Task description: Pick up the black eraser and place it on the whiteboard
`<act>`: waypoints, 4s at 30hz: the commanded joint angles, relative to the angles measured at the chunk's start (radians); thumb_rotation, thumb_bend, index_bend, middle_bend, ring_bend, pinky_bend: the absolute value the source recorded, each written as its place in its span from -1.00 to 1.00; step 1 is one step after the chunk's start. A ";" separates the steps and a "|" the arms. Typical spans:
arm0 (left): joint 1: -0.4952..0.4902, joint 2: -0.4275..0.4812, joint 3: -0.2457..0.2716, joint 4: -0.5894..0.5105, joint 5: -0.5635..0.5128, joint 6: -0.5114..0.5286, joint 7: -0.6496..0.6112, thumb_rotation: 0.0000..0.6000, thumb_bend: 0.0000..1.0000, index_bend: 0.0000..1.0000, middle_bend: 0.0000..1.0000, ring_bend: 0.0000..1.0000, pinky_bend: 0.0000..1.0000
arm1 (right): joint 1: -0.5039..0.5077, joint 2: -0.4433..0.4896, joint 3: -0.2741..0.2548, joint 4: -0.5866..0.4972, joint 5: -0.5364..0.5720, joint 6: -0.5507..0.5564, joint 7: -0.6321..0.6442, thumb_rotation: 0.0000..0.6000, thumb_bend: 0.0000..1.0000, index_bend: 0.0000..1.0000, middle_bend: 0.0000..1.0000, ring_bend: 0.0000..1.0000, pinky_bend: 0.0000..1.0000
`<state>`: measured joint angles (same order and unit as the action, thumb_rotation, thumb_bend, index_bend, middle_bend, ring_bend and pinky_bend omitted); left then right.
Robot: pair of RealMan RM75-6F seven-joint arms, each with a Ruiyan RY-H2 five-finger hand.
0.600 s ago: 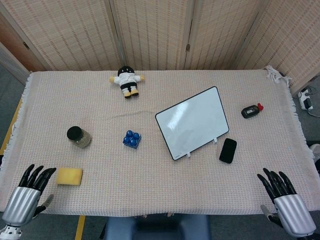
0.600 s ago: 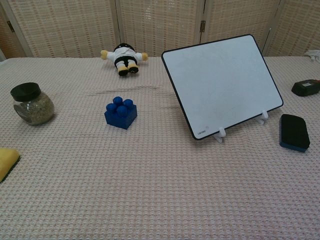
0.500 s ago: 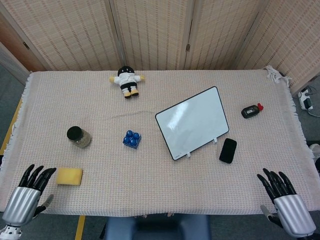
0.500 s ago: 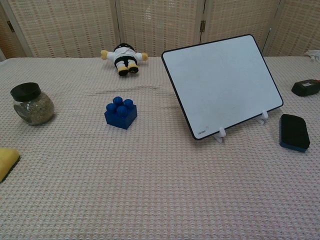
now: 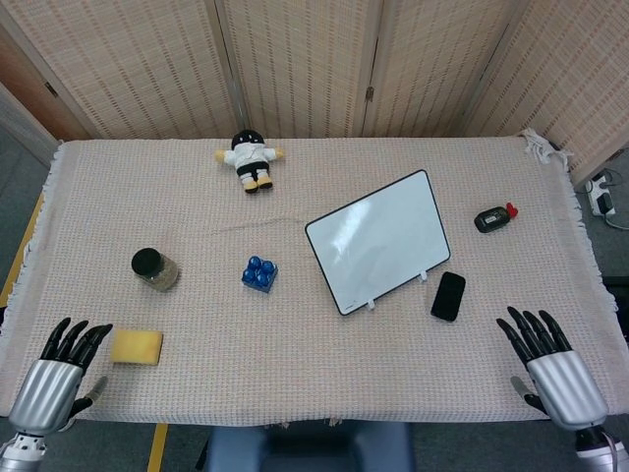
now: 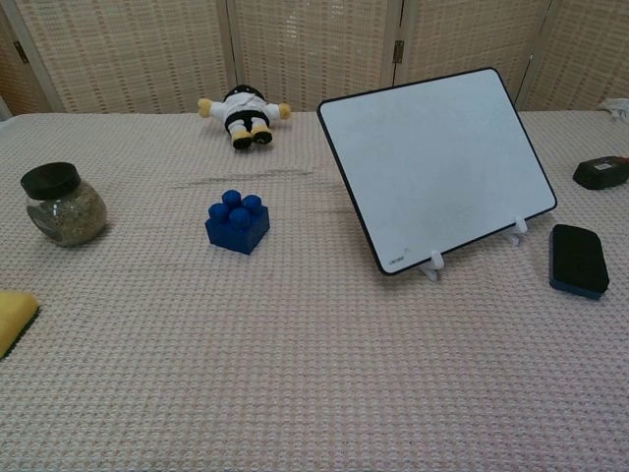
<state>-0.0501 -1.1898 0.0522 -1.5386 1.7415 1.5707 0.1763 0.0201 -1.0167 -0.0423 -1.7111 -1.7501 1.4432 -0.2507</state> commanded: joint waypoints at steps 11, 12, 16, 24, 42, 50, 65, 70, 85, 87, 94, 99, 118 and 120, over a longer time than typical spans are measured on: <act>-0.071 -0.023 -0.063 0.014 -0.125 -0.121 -0.022 1.00 -0.33 -0.77 -0.58 -0.75 -0.88 | 0.260 -0.025 0.134 0.092 0.091 -0.320 -0.412 1.00 -0.37 -0.43 -1.00 -1.00 -1.00; -0.073 -0.024 -0.065 0.015 -0.130 -0.124 -0.023 1.00 -0.33 -0.78 -0.58 -0.75 -0.88 | 0.273 -0.040 0.137 0.107 0.108 -0.340 -0.413 1.00 -0.37 -0.43 -1.00 -1.00 -1.00; -0.086 -0.028 -0.070 0.024 -0.154 -0.152 -0.032 1.00 -0.33 -0.78 -0.58 -0.75 -0.88 | 0.324 -0.092 0.137 0.172 0.151 -0.421 -0.402 1.00 -0.37 -0.43 -1.00 -1.00 -1.00; -0.116 -0.037 -0.084 0.047 -0.216 -0.220 -0.045 1.00 -0.41 -0.76 -0.58 -0.75 -0.88 | 0.389 -0.195 0.110 0.310 0.127 -0.457 -0.370 1.00 -0.37 -0.43 -1.00 -1.00 -1.00; -0.138 -0.028 -0.088 0.060 -0.264 -0.256 -0.107 1.00 -0.61 -0.73 -0.58 -0.75 -0.88 | 0.442 -0.328 0.052 0.447 0.101 -0.449 -0.331 1.00 -0.37 -0.48 -1.00 -1.00 -1.00; -0.138 -0.025 -0.090 0.063 -0.278 -0.251 -0.109 1.00 -0.61 -0.73 -0.58 -0.75 -0.88 | 0.453 -0.369 0.042 0.497 0.108 -0.444 -0.326 1.00 -0.37 -0.48 -1.00 -1.00 -1.00; -0.138 -0.028 -0.097 0.066 -0.308 -0.249 -0.106 1.00 -0.61 -0.73 -0.59 -0.75 -0.88 | 0.481 -0.422 0.021 0.567 0.121 -0.461 -0.298 1.00 -0.37 -0.49 -1.00 -0.98 -1.00; -0.139 -0.026 -0.095 0.067 -0.311 -0.251 -0.111 1.00 -0.61 -0.73 -0.60 -0.75 -0.88 | 0.484 -0.422 0.016 0.572 0.126 -0.457 -0.289 1.00 -0.37 -0.46 -1.00 -0.97 -1.00; -0.133 -0.024 -0.095 0.067 -0.311 -0.231 -0.097 1.00 -0.60 -0.74 -0.62 -0.75 -0.88 | 0.473 -0.409 0.011 0.565 0.091 -0.340 -0.245 1.00 -0.37 0.22 -0.87 -0.80 -1.00; -0.133 -0.023 -0.094 0.065 -0.309 -0.228 -0.097 1.00 -0.61 -0.74 -0.62 -0.75 -0.88 | 0.460 -0.402 0.014 0.560 0.079 -0.292 -0.231 1.00 -0.37 0.24 -0.84 -0.78 -1.00; -0.135 -0.023 -0.093 0.066 -0.305 -0.229 -0.099 1.00 -0.60 -0.74 -0.62 -0.75 -0.88 | 0.407 -0.447 0.081 0.570 0.099 -0.113 -0.251 1.00 -0.37 0.25 -0.79 -0.74 -1.00; -0.142 -0.025 -0.089 0.065 -0.299 -0.239 -0.097 1.00 -0.60 -0.74 -0.63 -0.75 -0.89 | 0.435 -0.530 0.141 0.618 0.110 -0.068 -0.288 1.00 -0.37 0.25 -0.77 -0.72 -1.00; -0.147 -0.011 -0.084 0.075 -0.312 -0.263 -0.137 1.00 -0.60 -0.72 -0.63 -0.75 -0.88 | 0.606 -0.897 0.292 0.989 0.233 -0.090 -0.185 1.00 -0.37 0.25 -0.73 -0.66 -1.00; -0.147 -0.011 -0.085 0.075 -0.313 -0.262 -0.142 1.00 -0.60 -0.72 -0.63 -0.75 -0.88 | 0.614 -0.914 0.296 1.006 0.243 -0.094 -0.174 1.00 -0.37 0.22 -0.75 -0.67 -1.00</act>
<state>-0.1969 -1.2012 -0.0325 -1.4637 1.4291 1.3081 0.0343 0.6262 -1.9211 0.2480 -0.7139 -1.5146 1.3521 -0.4316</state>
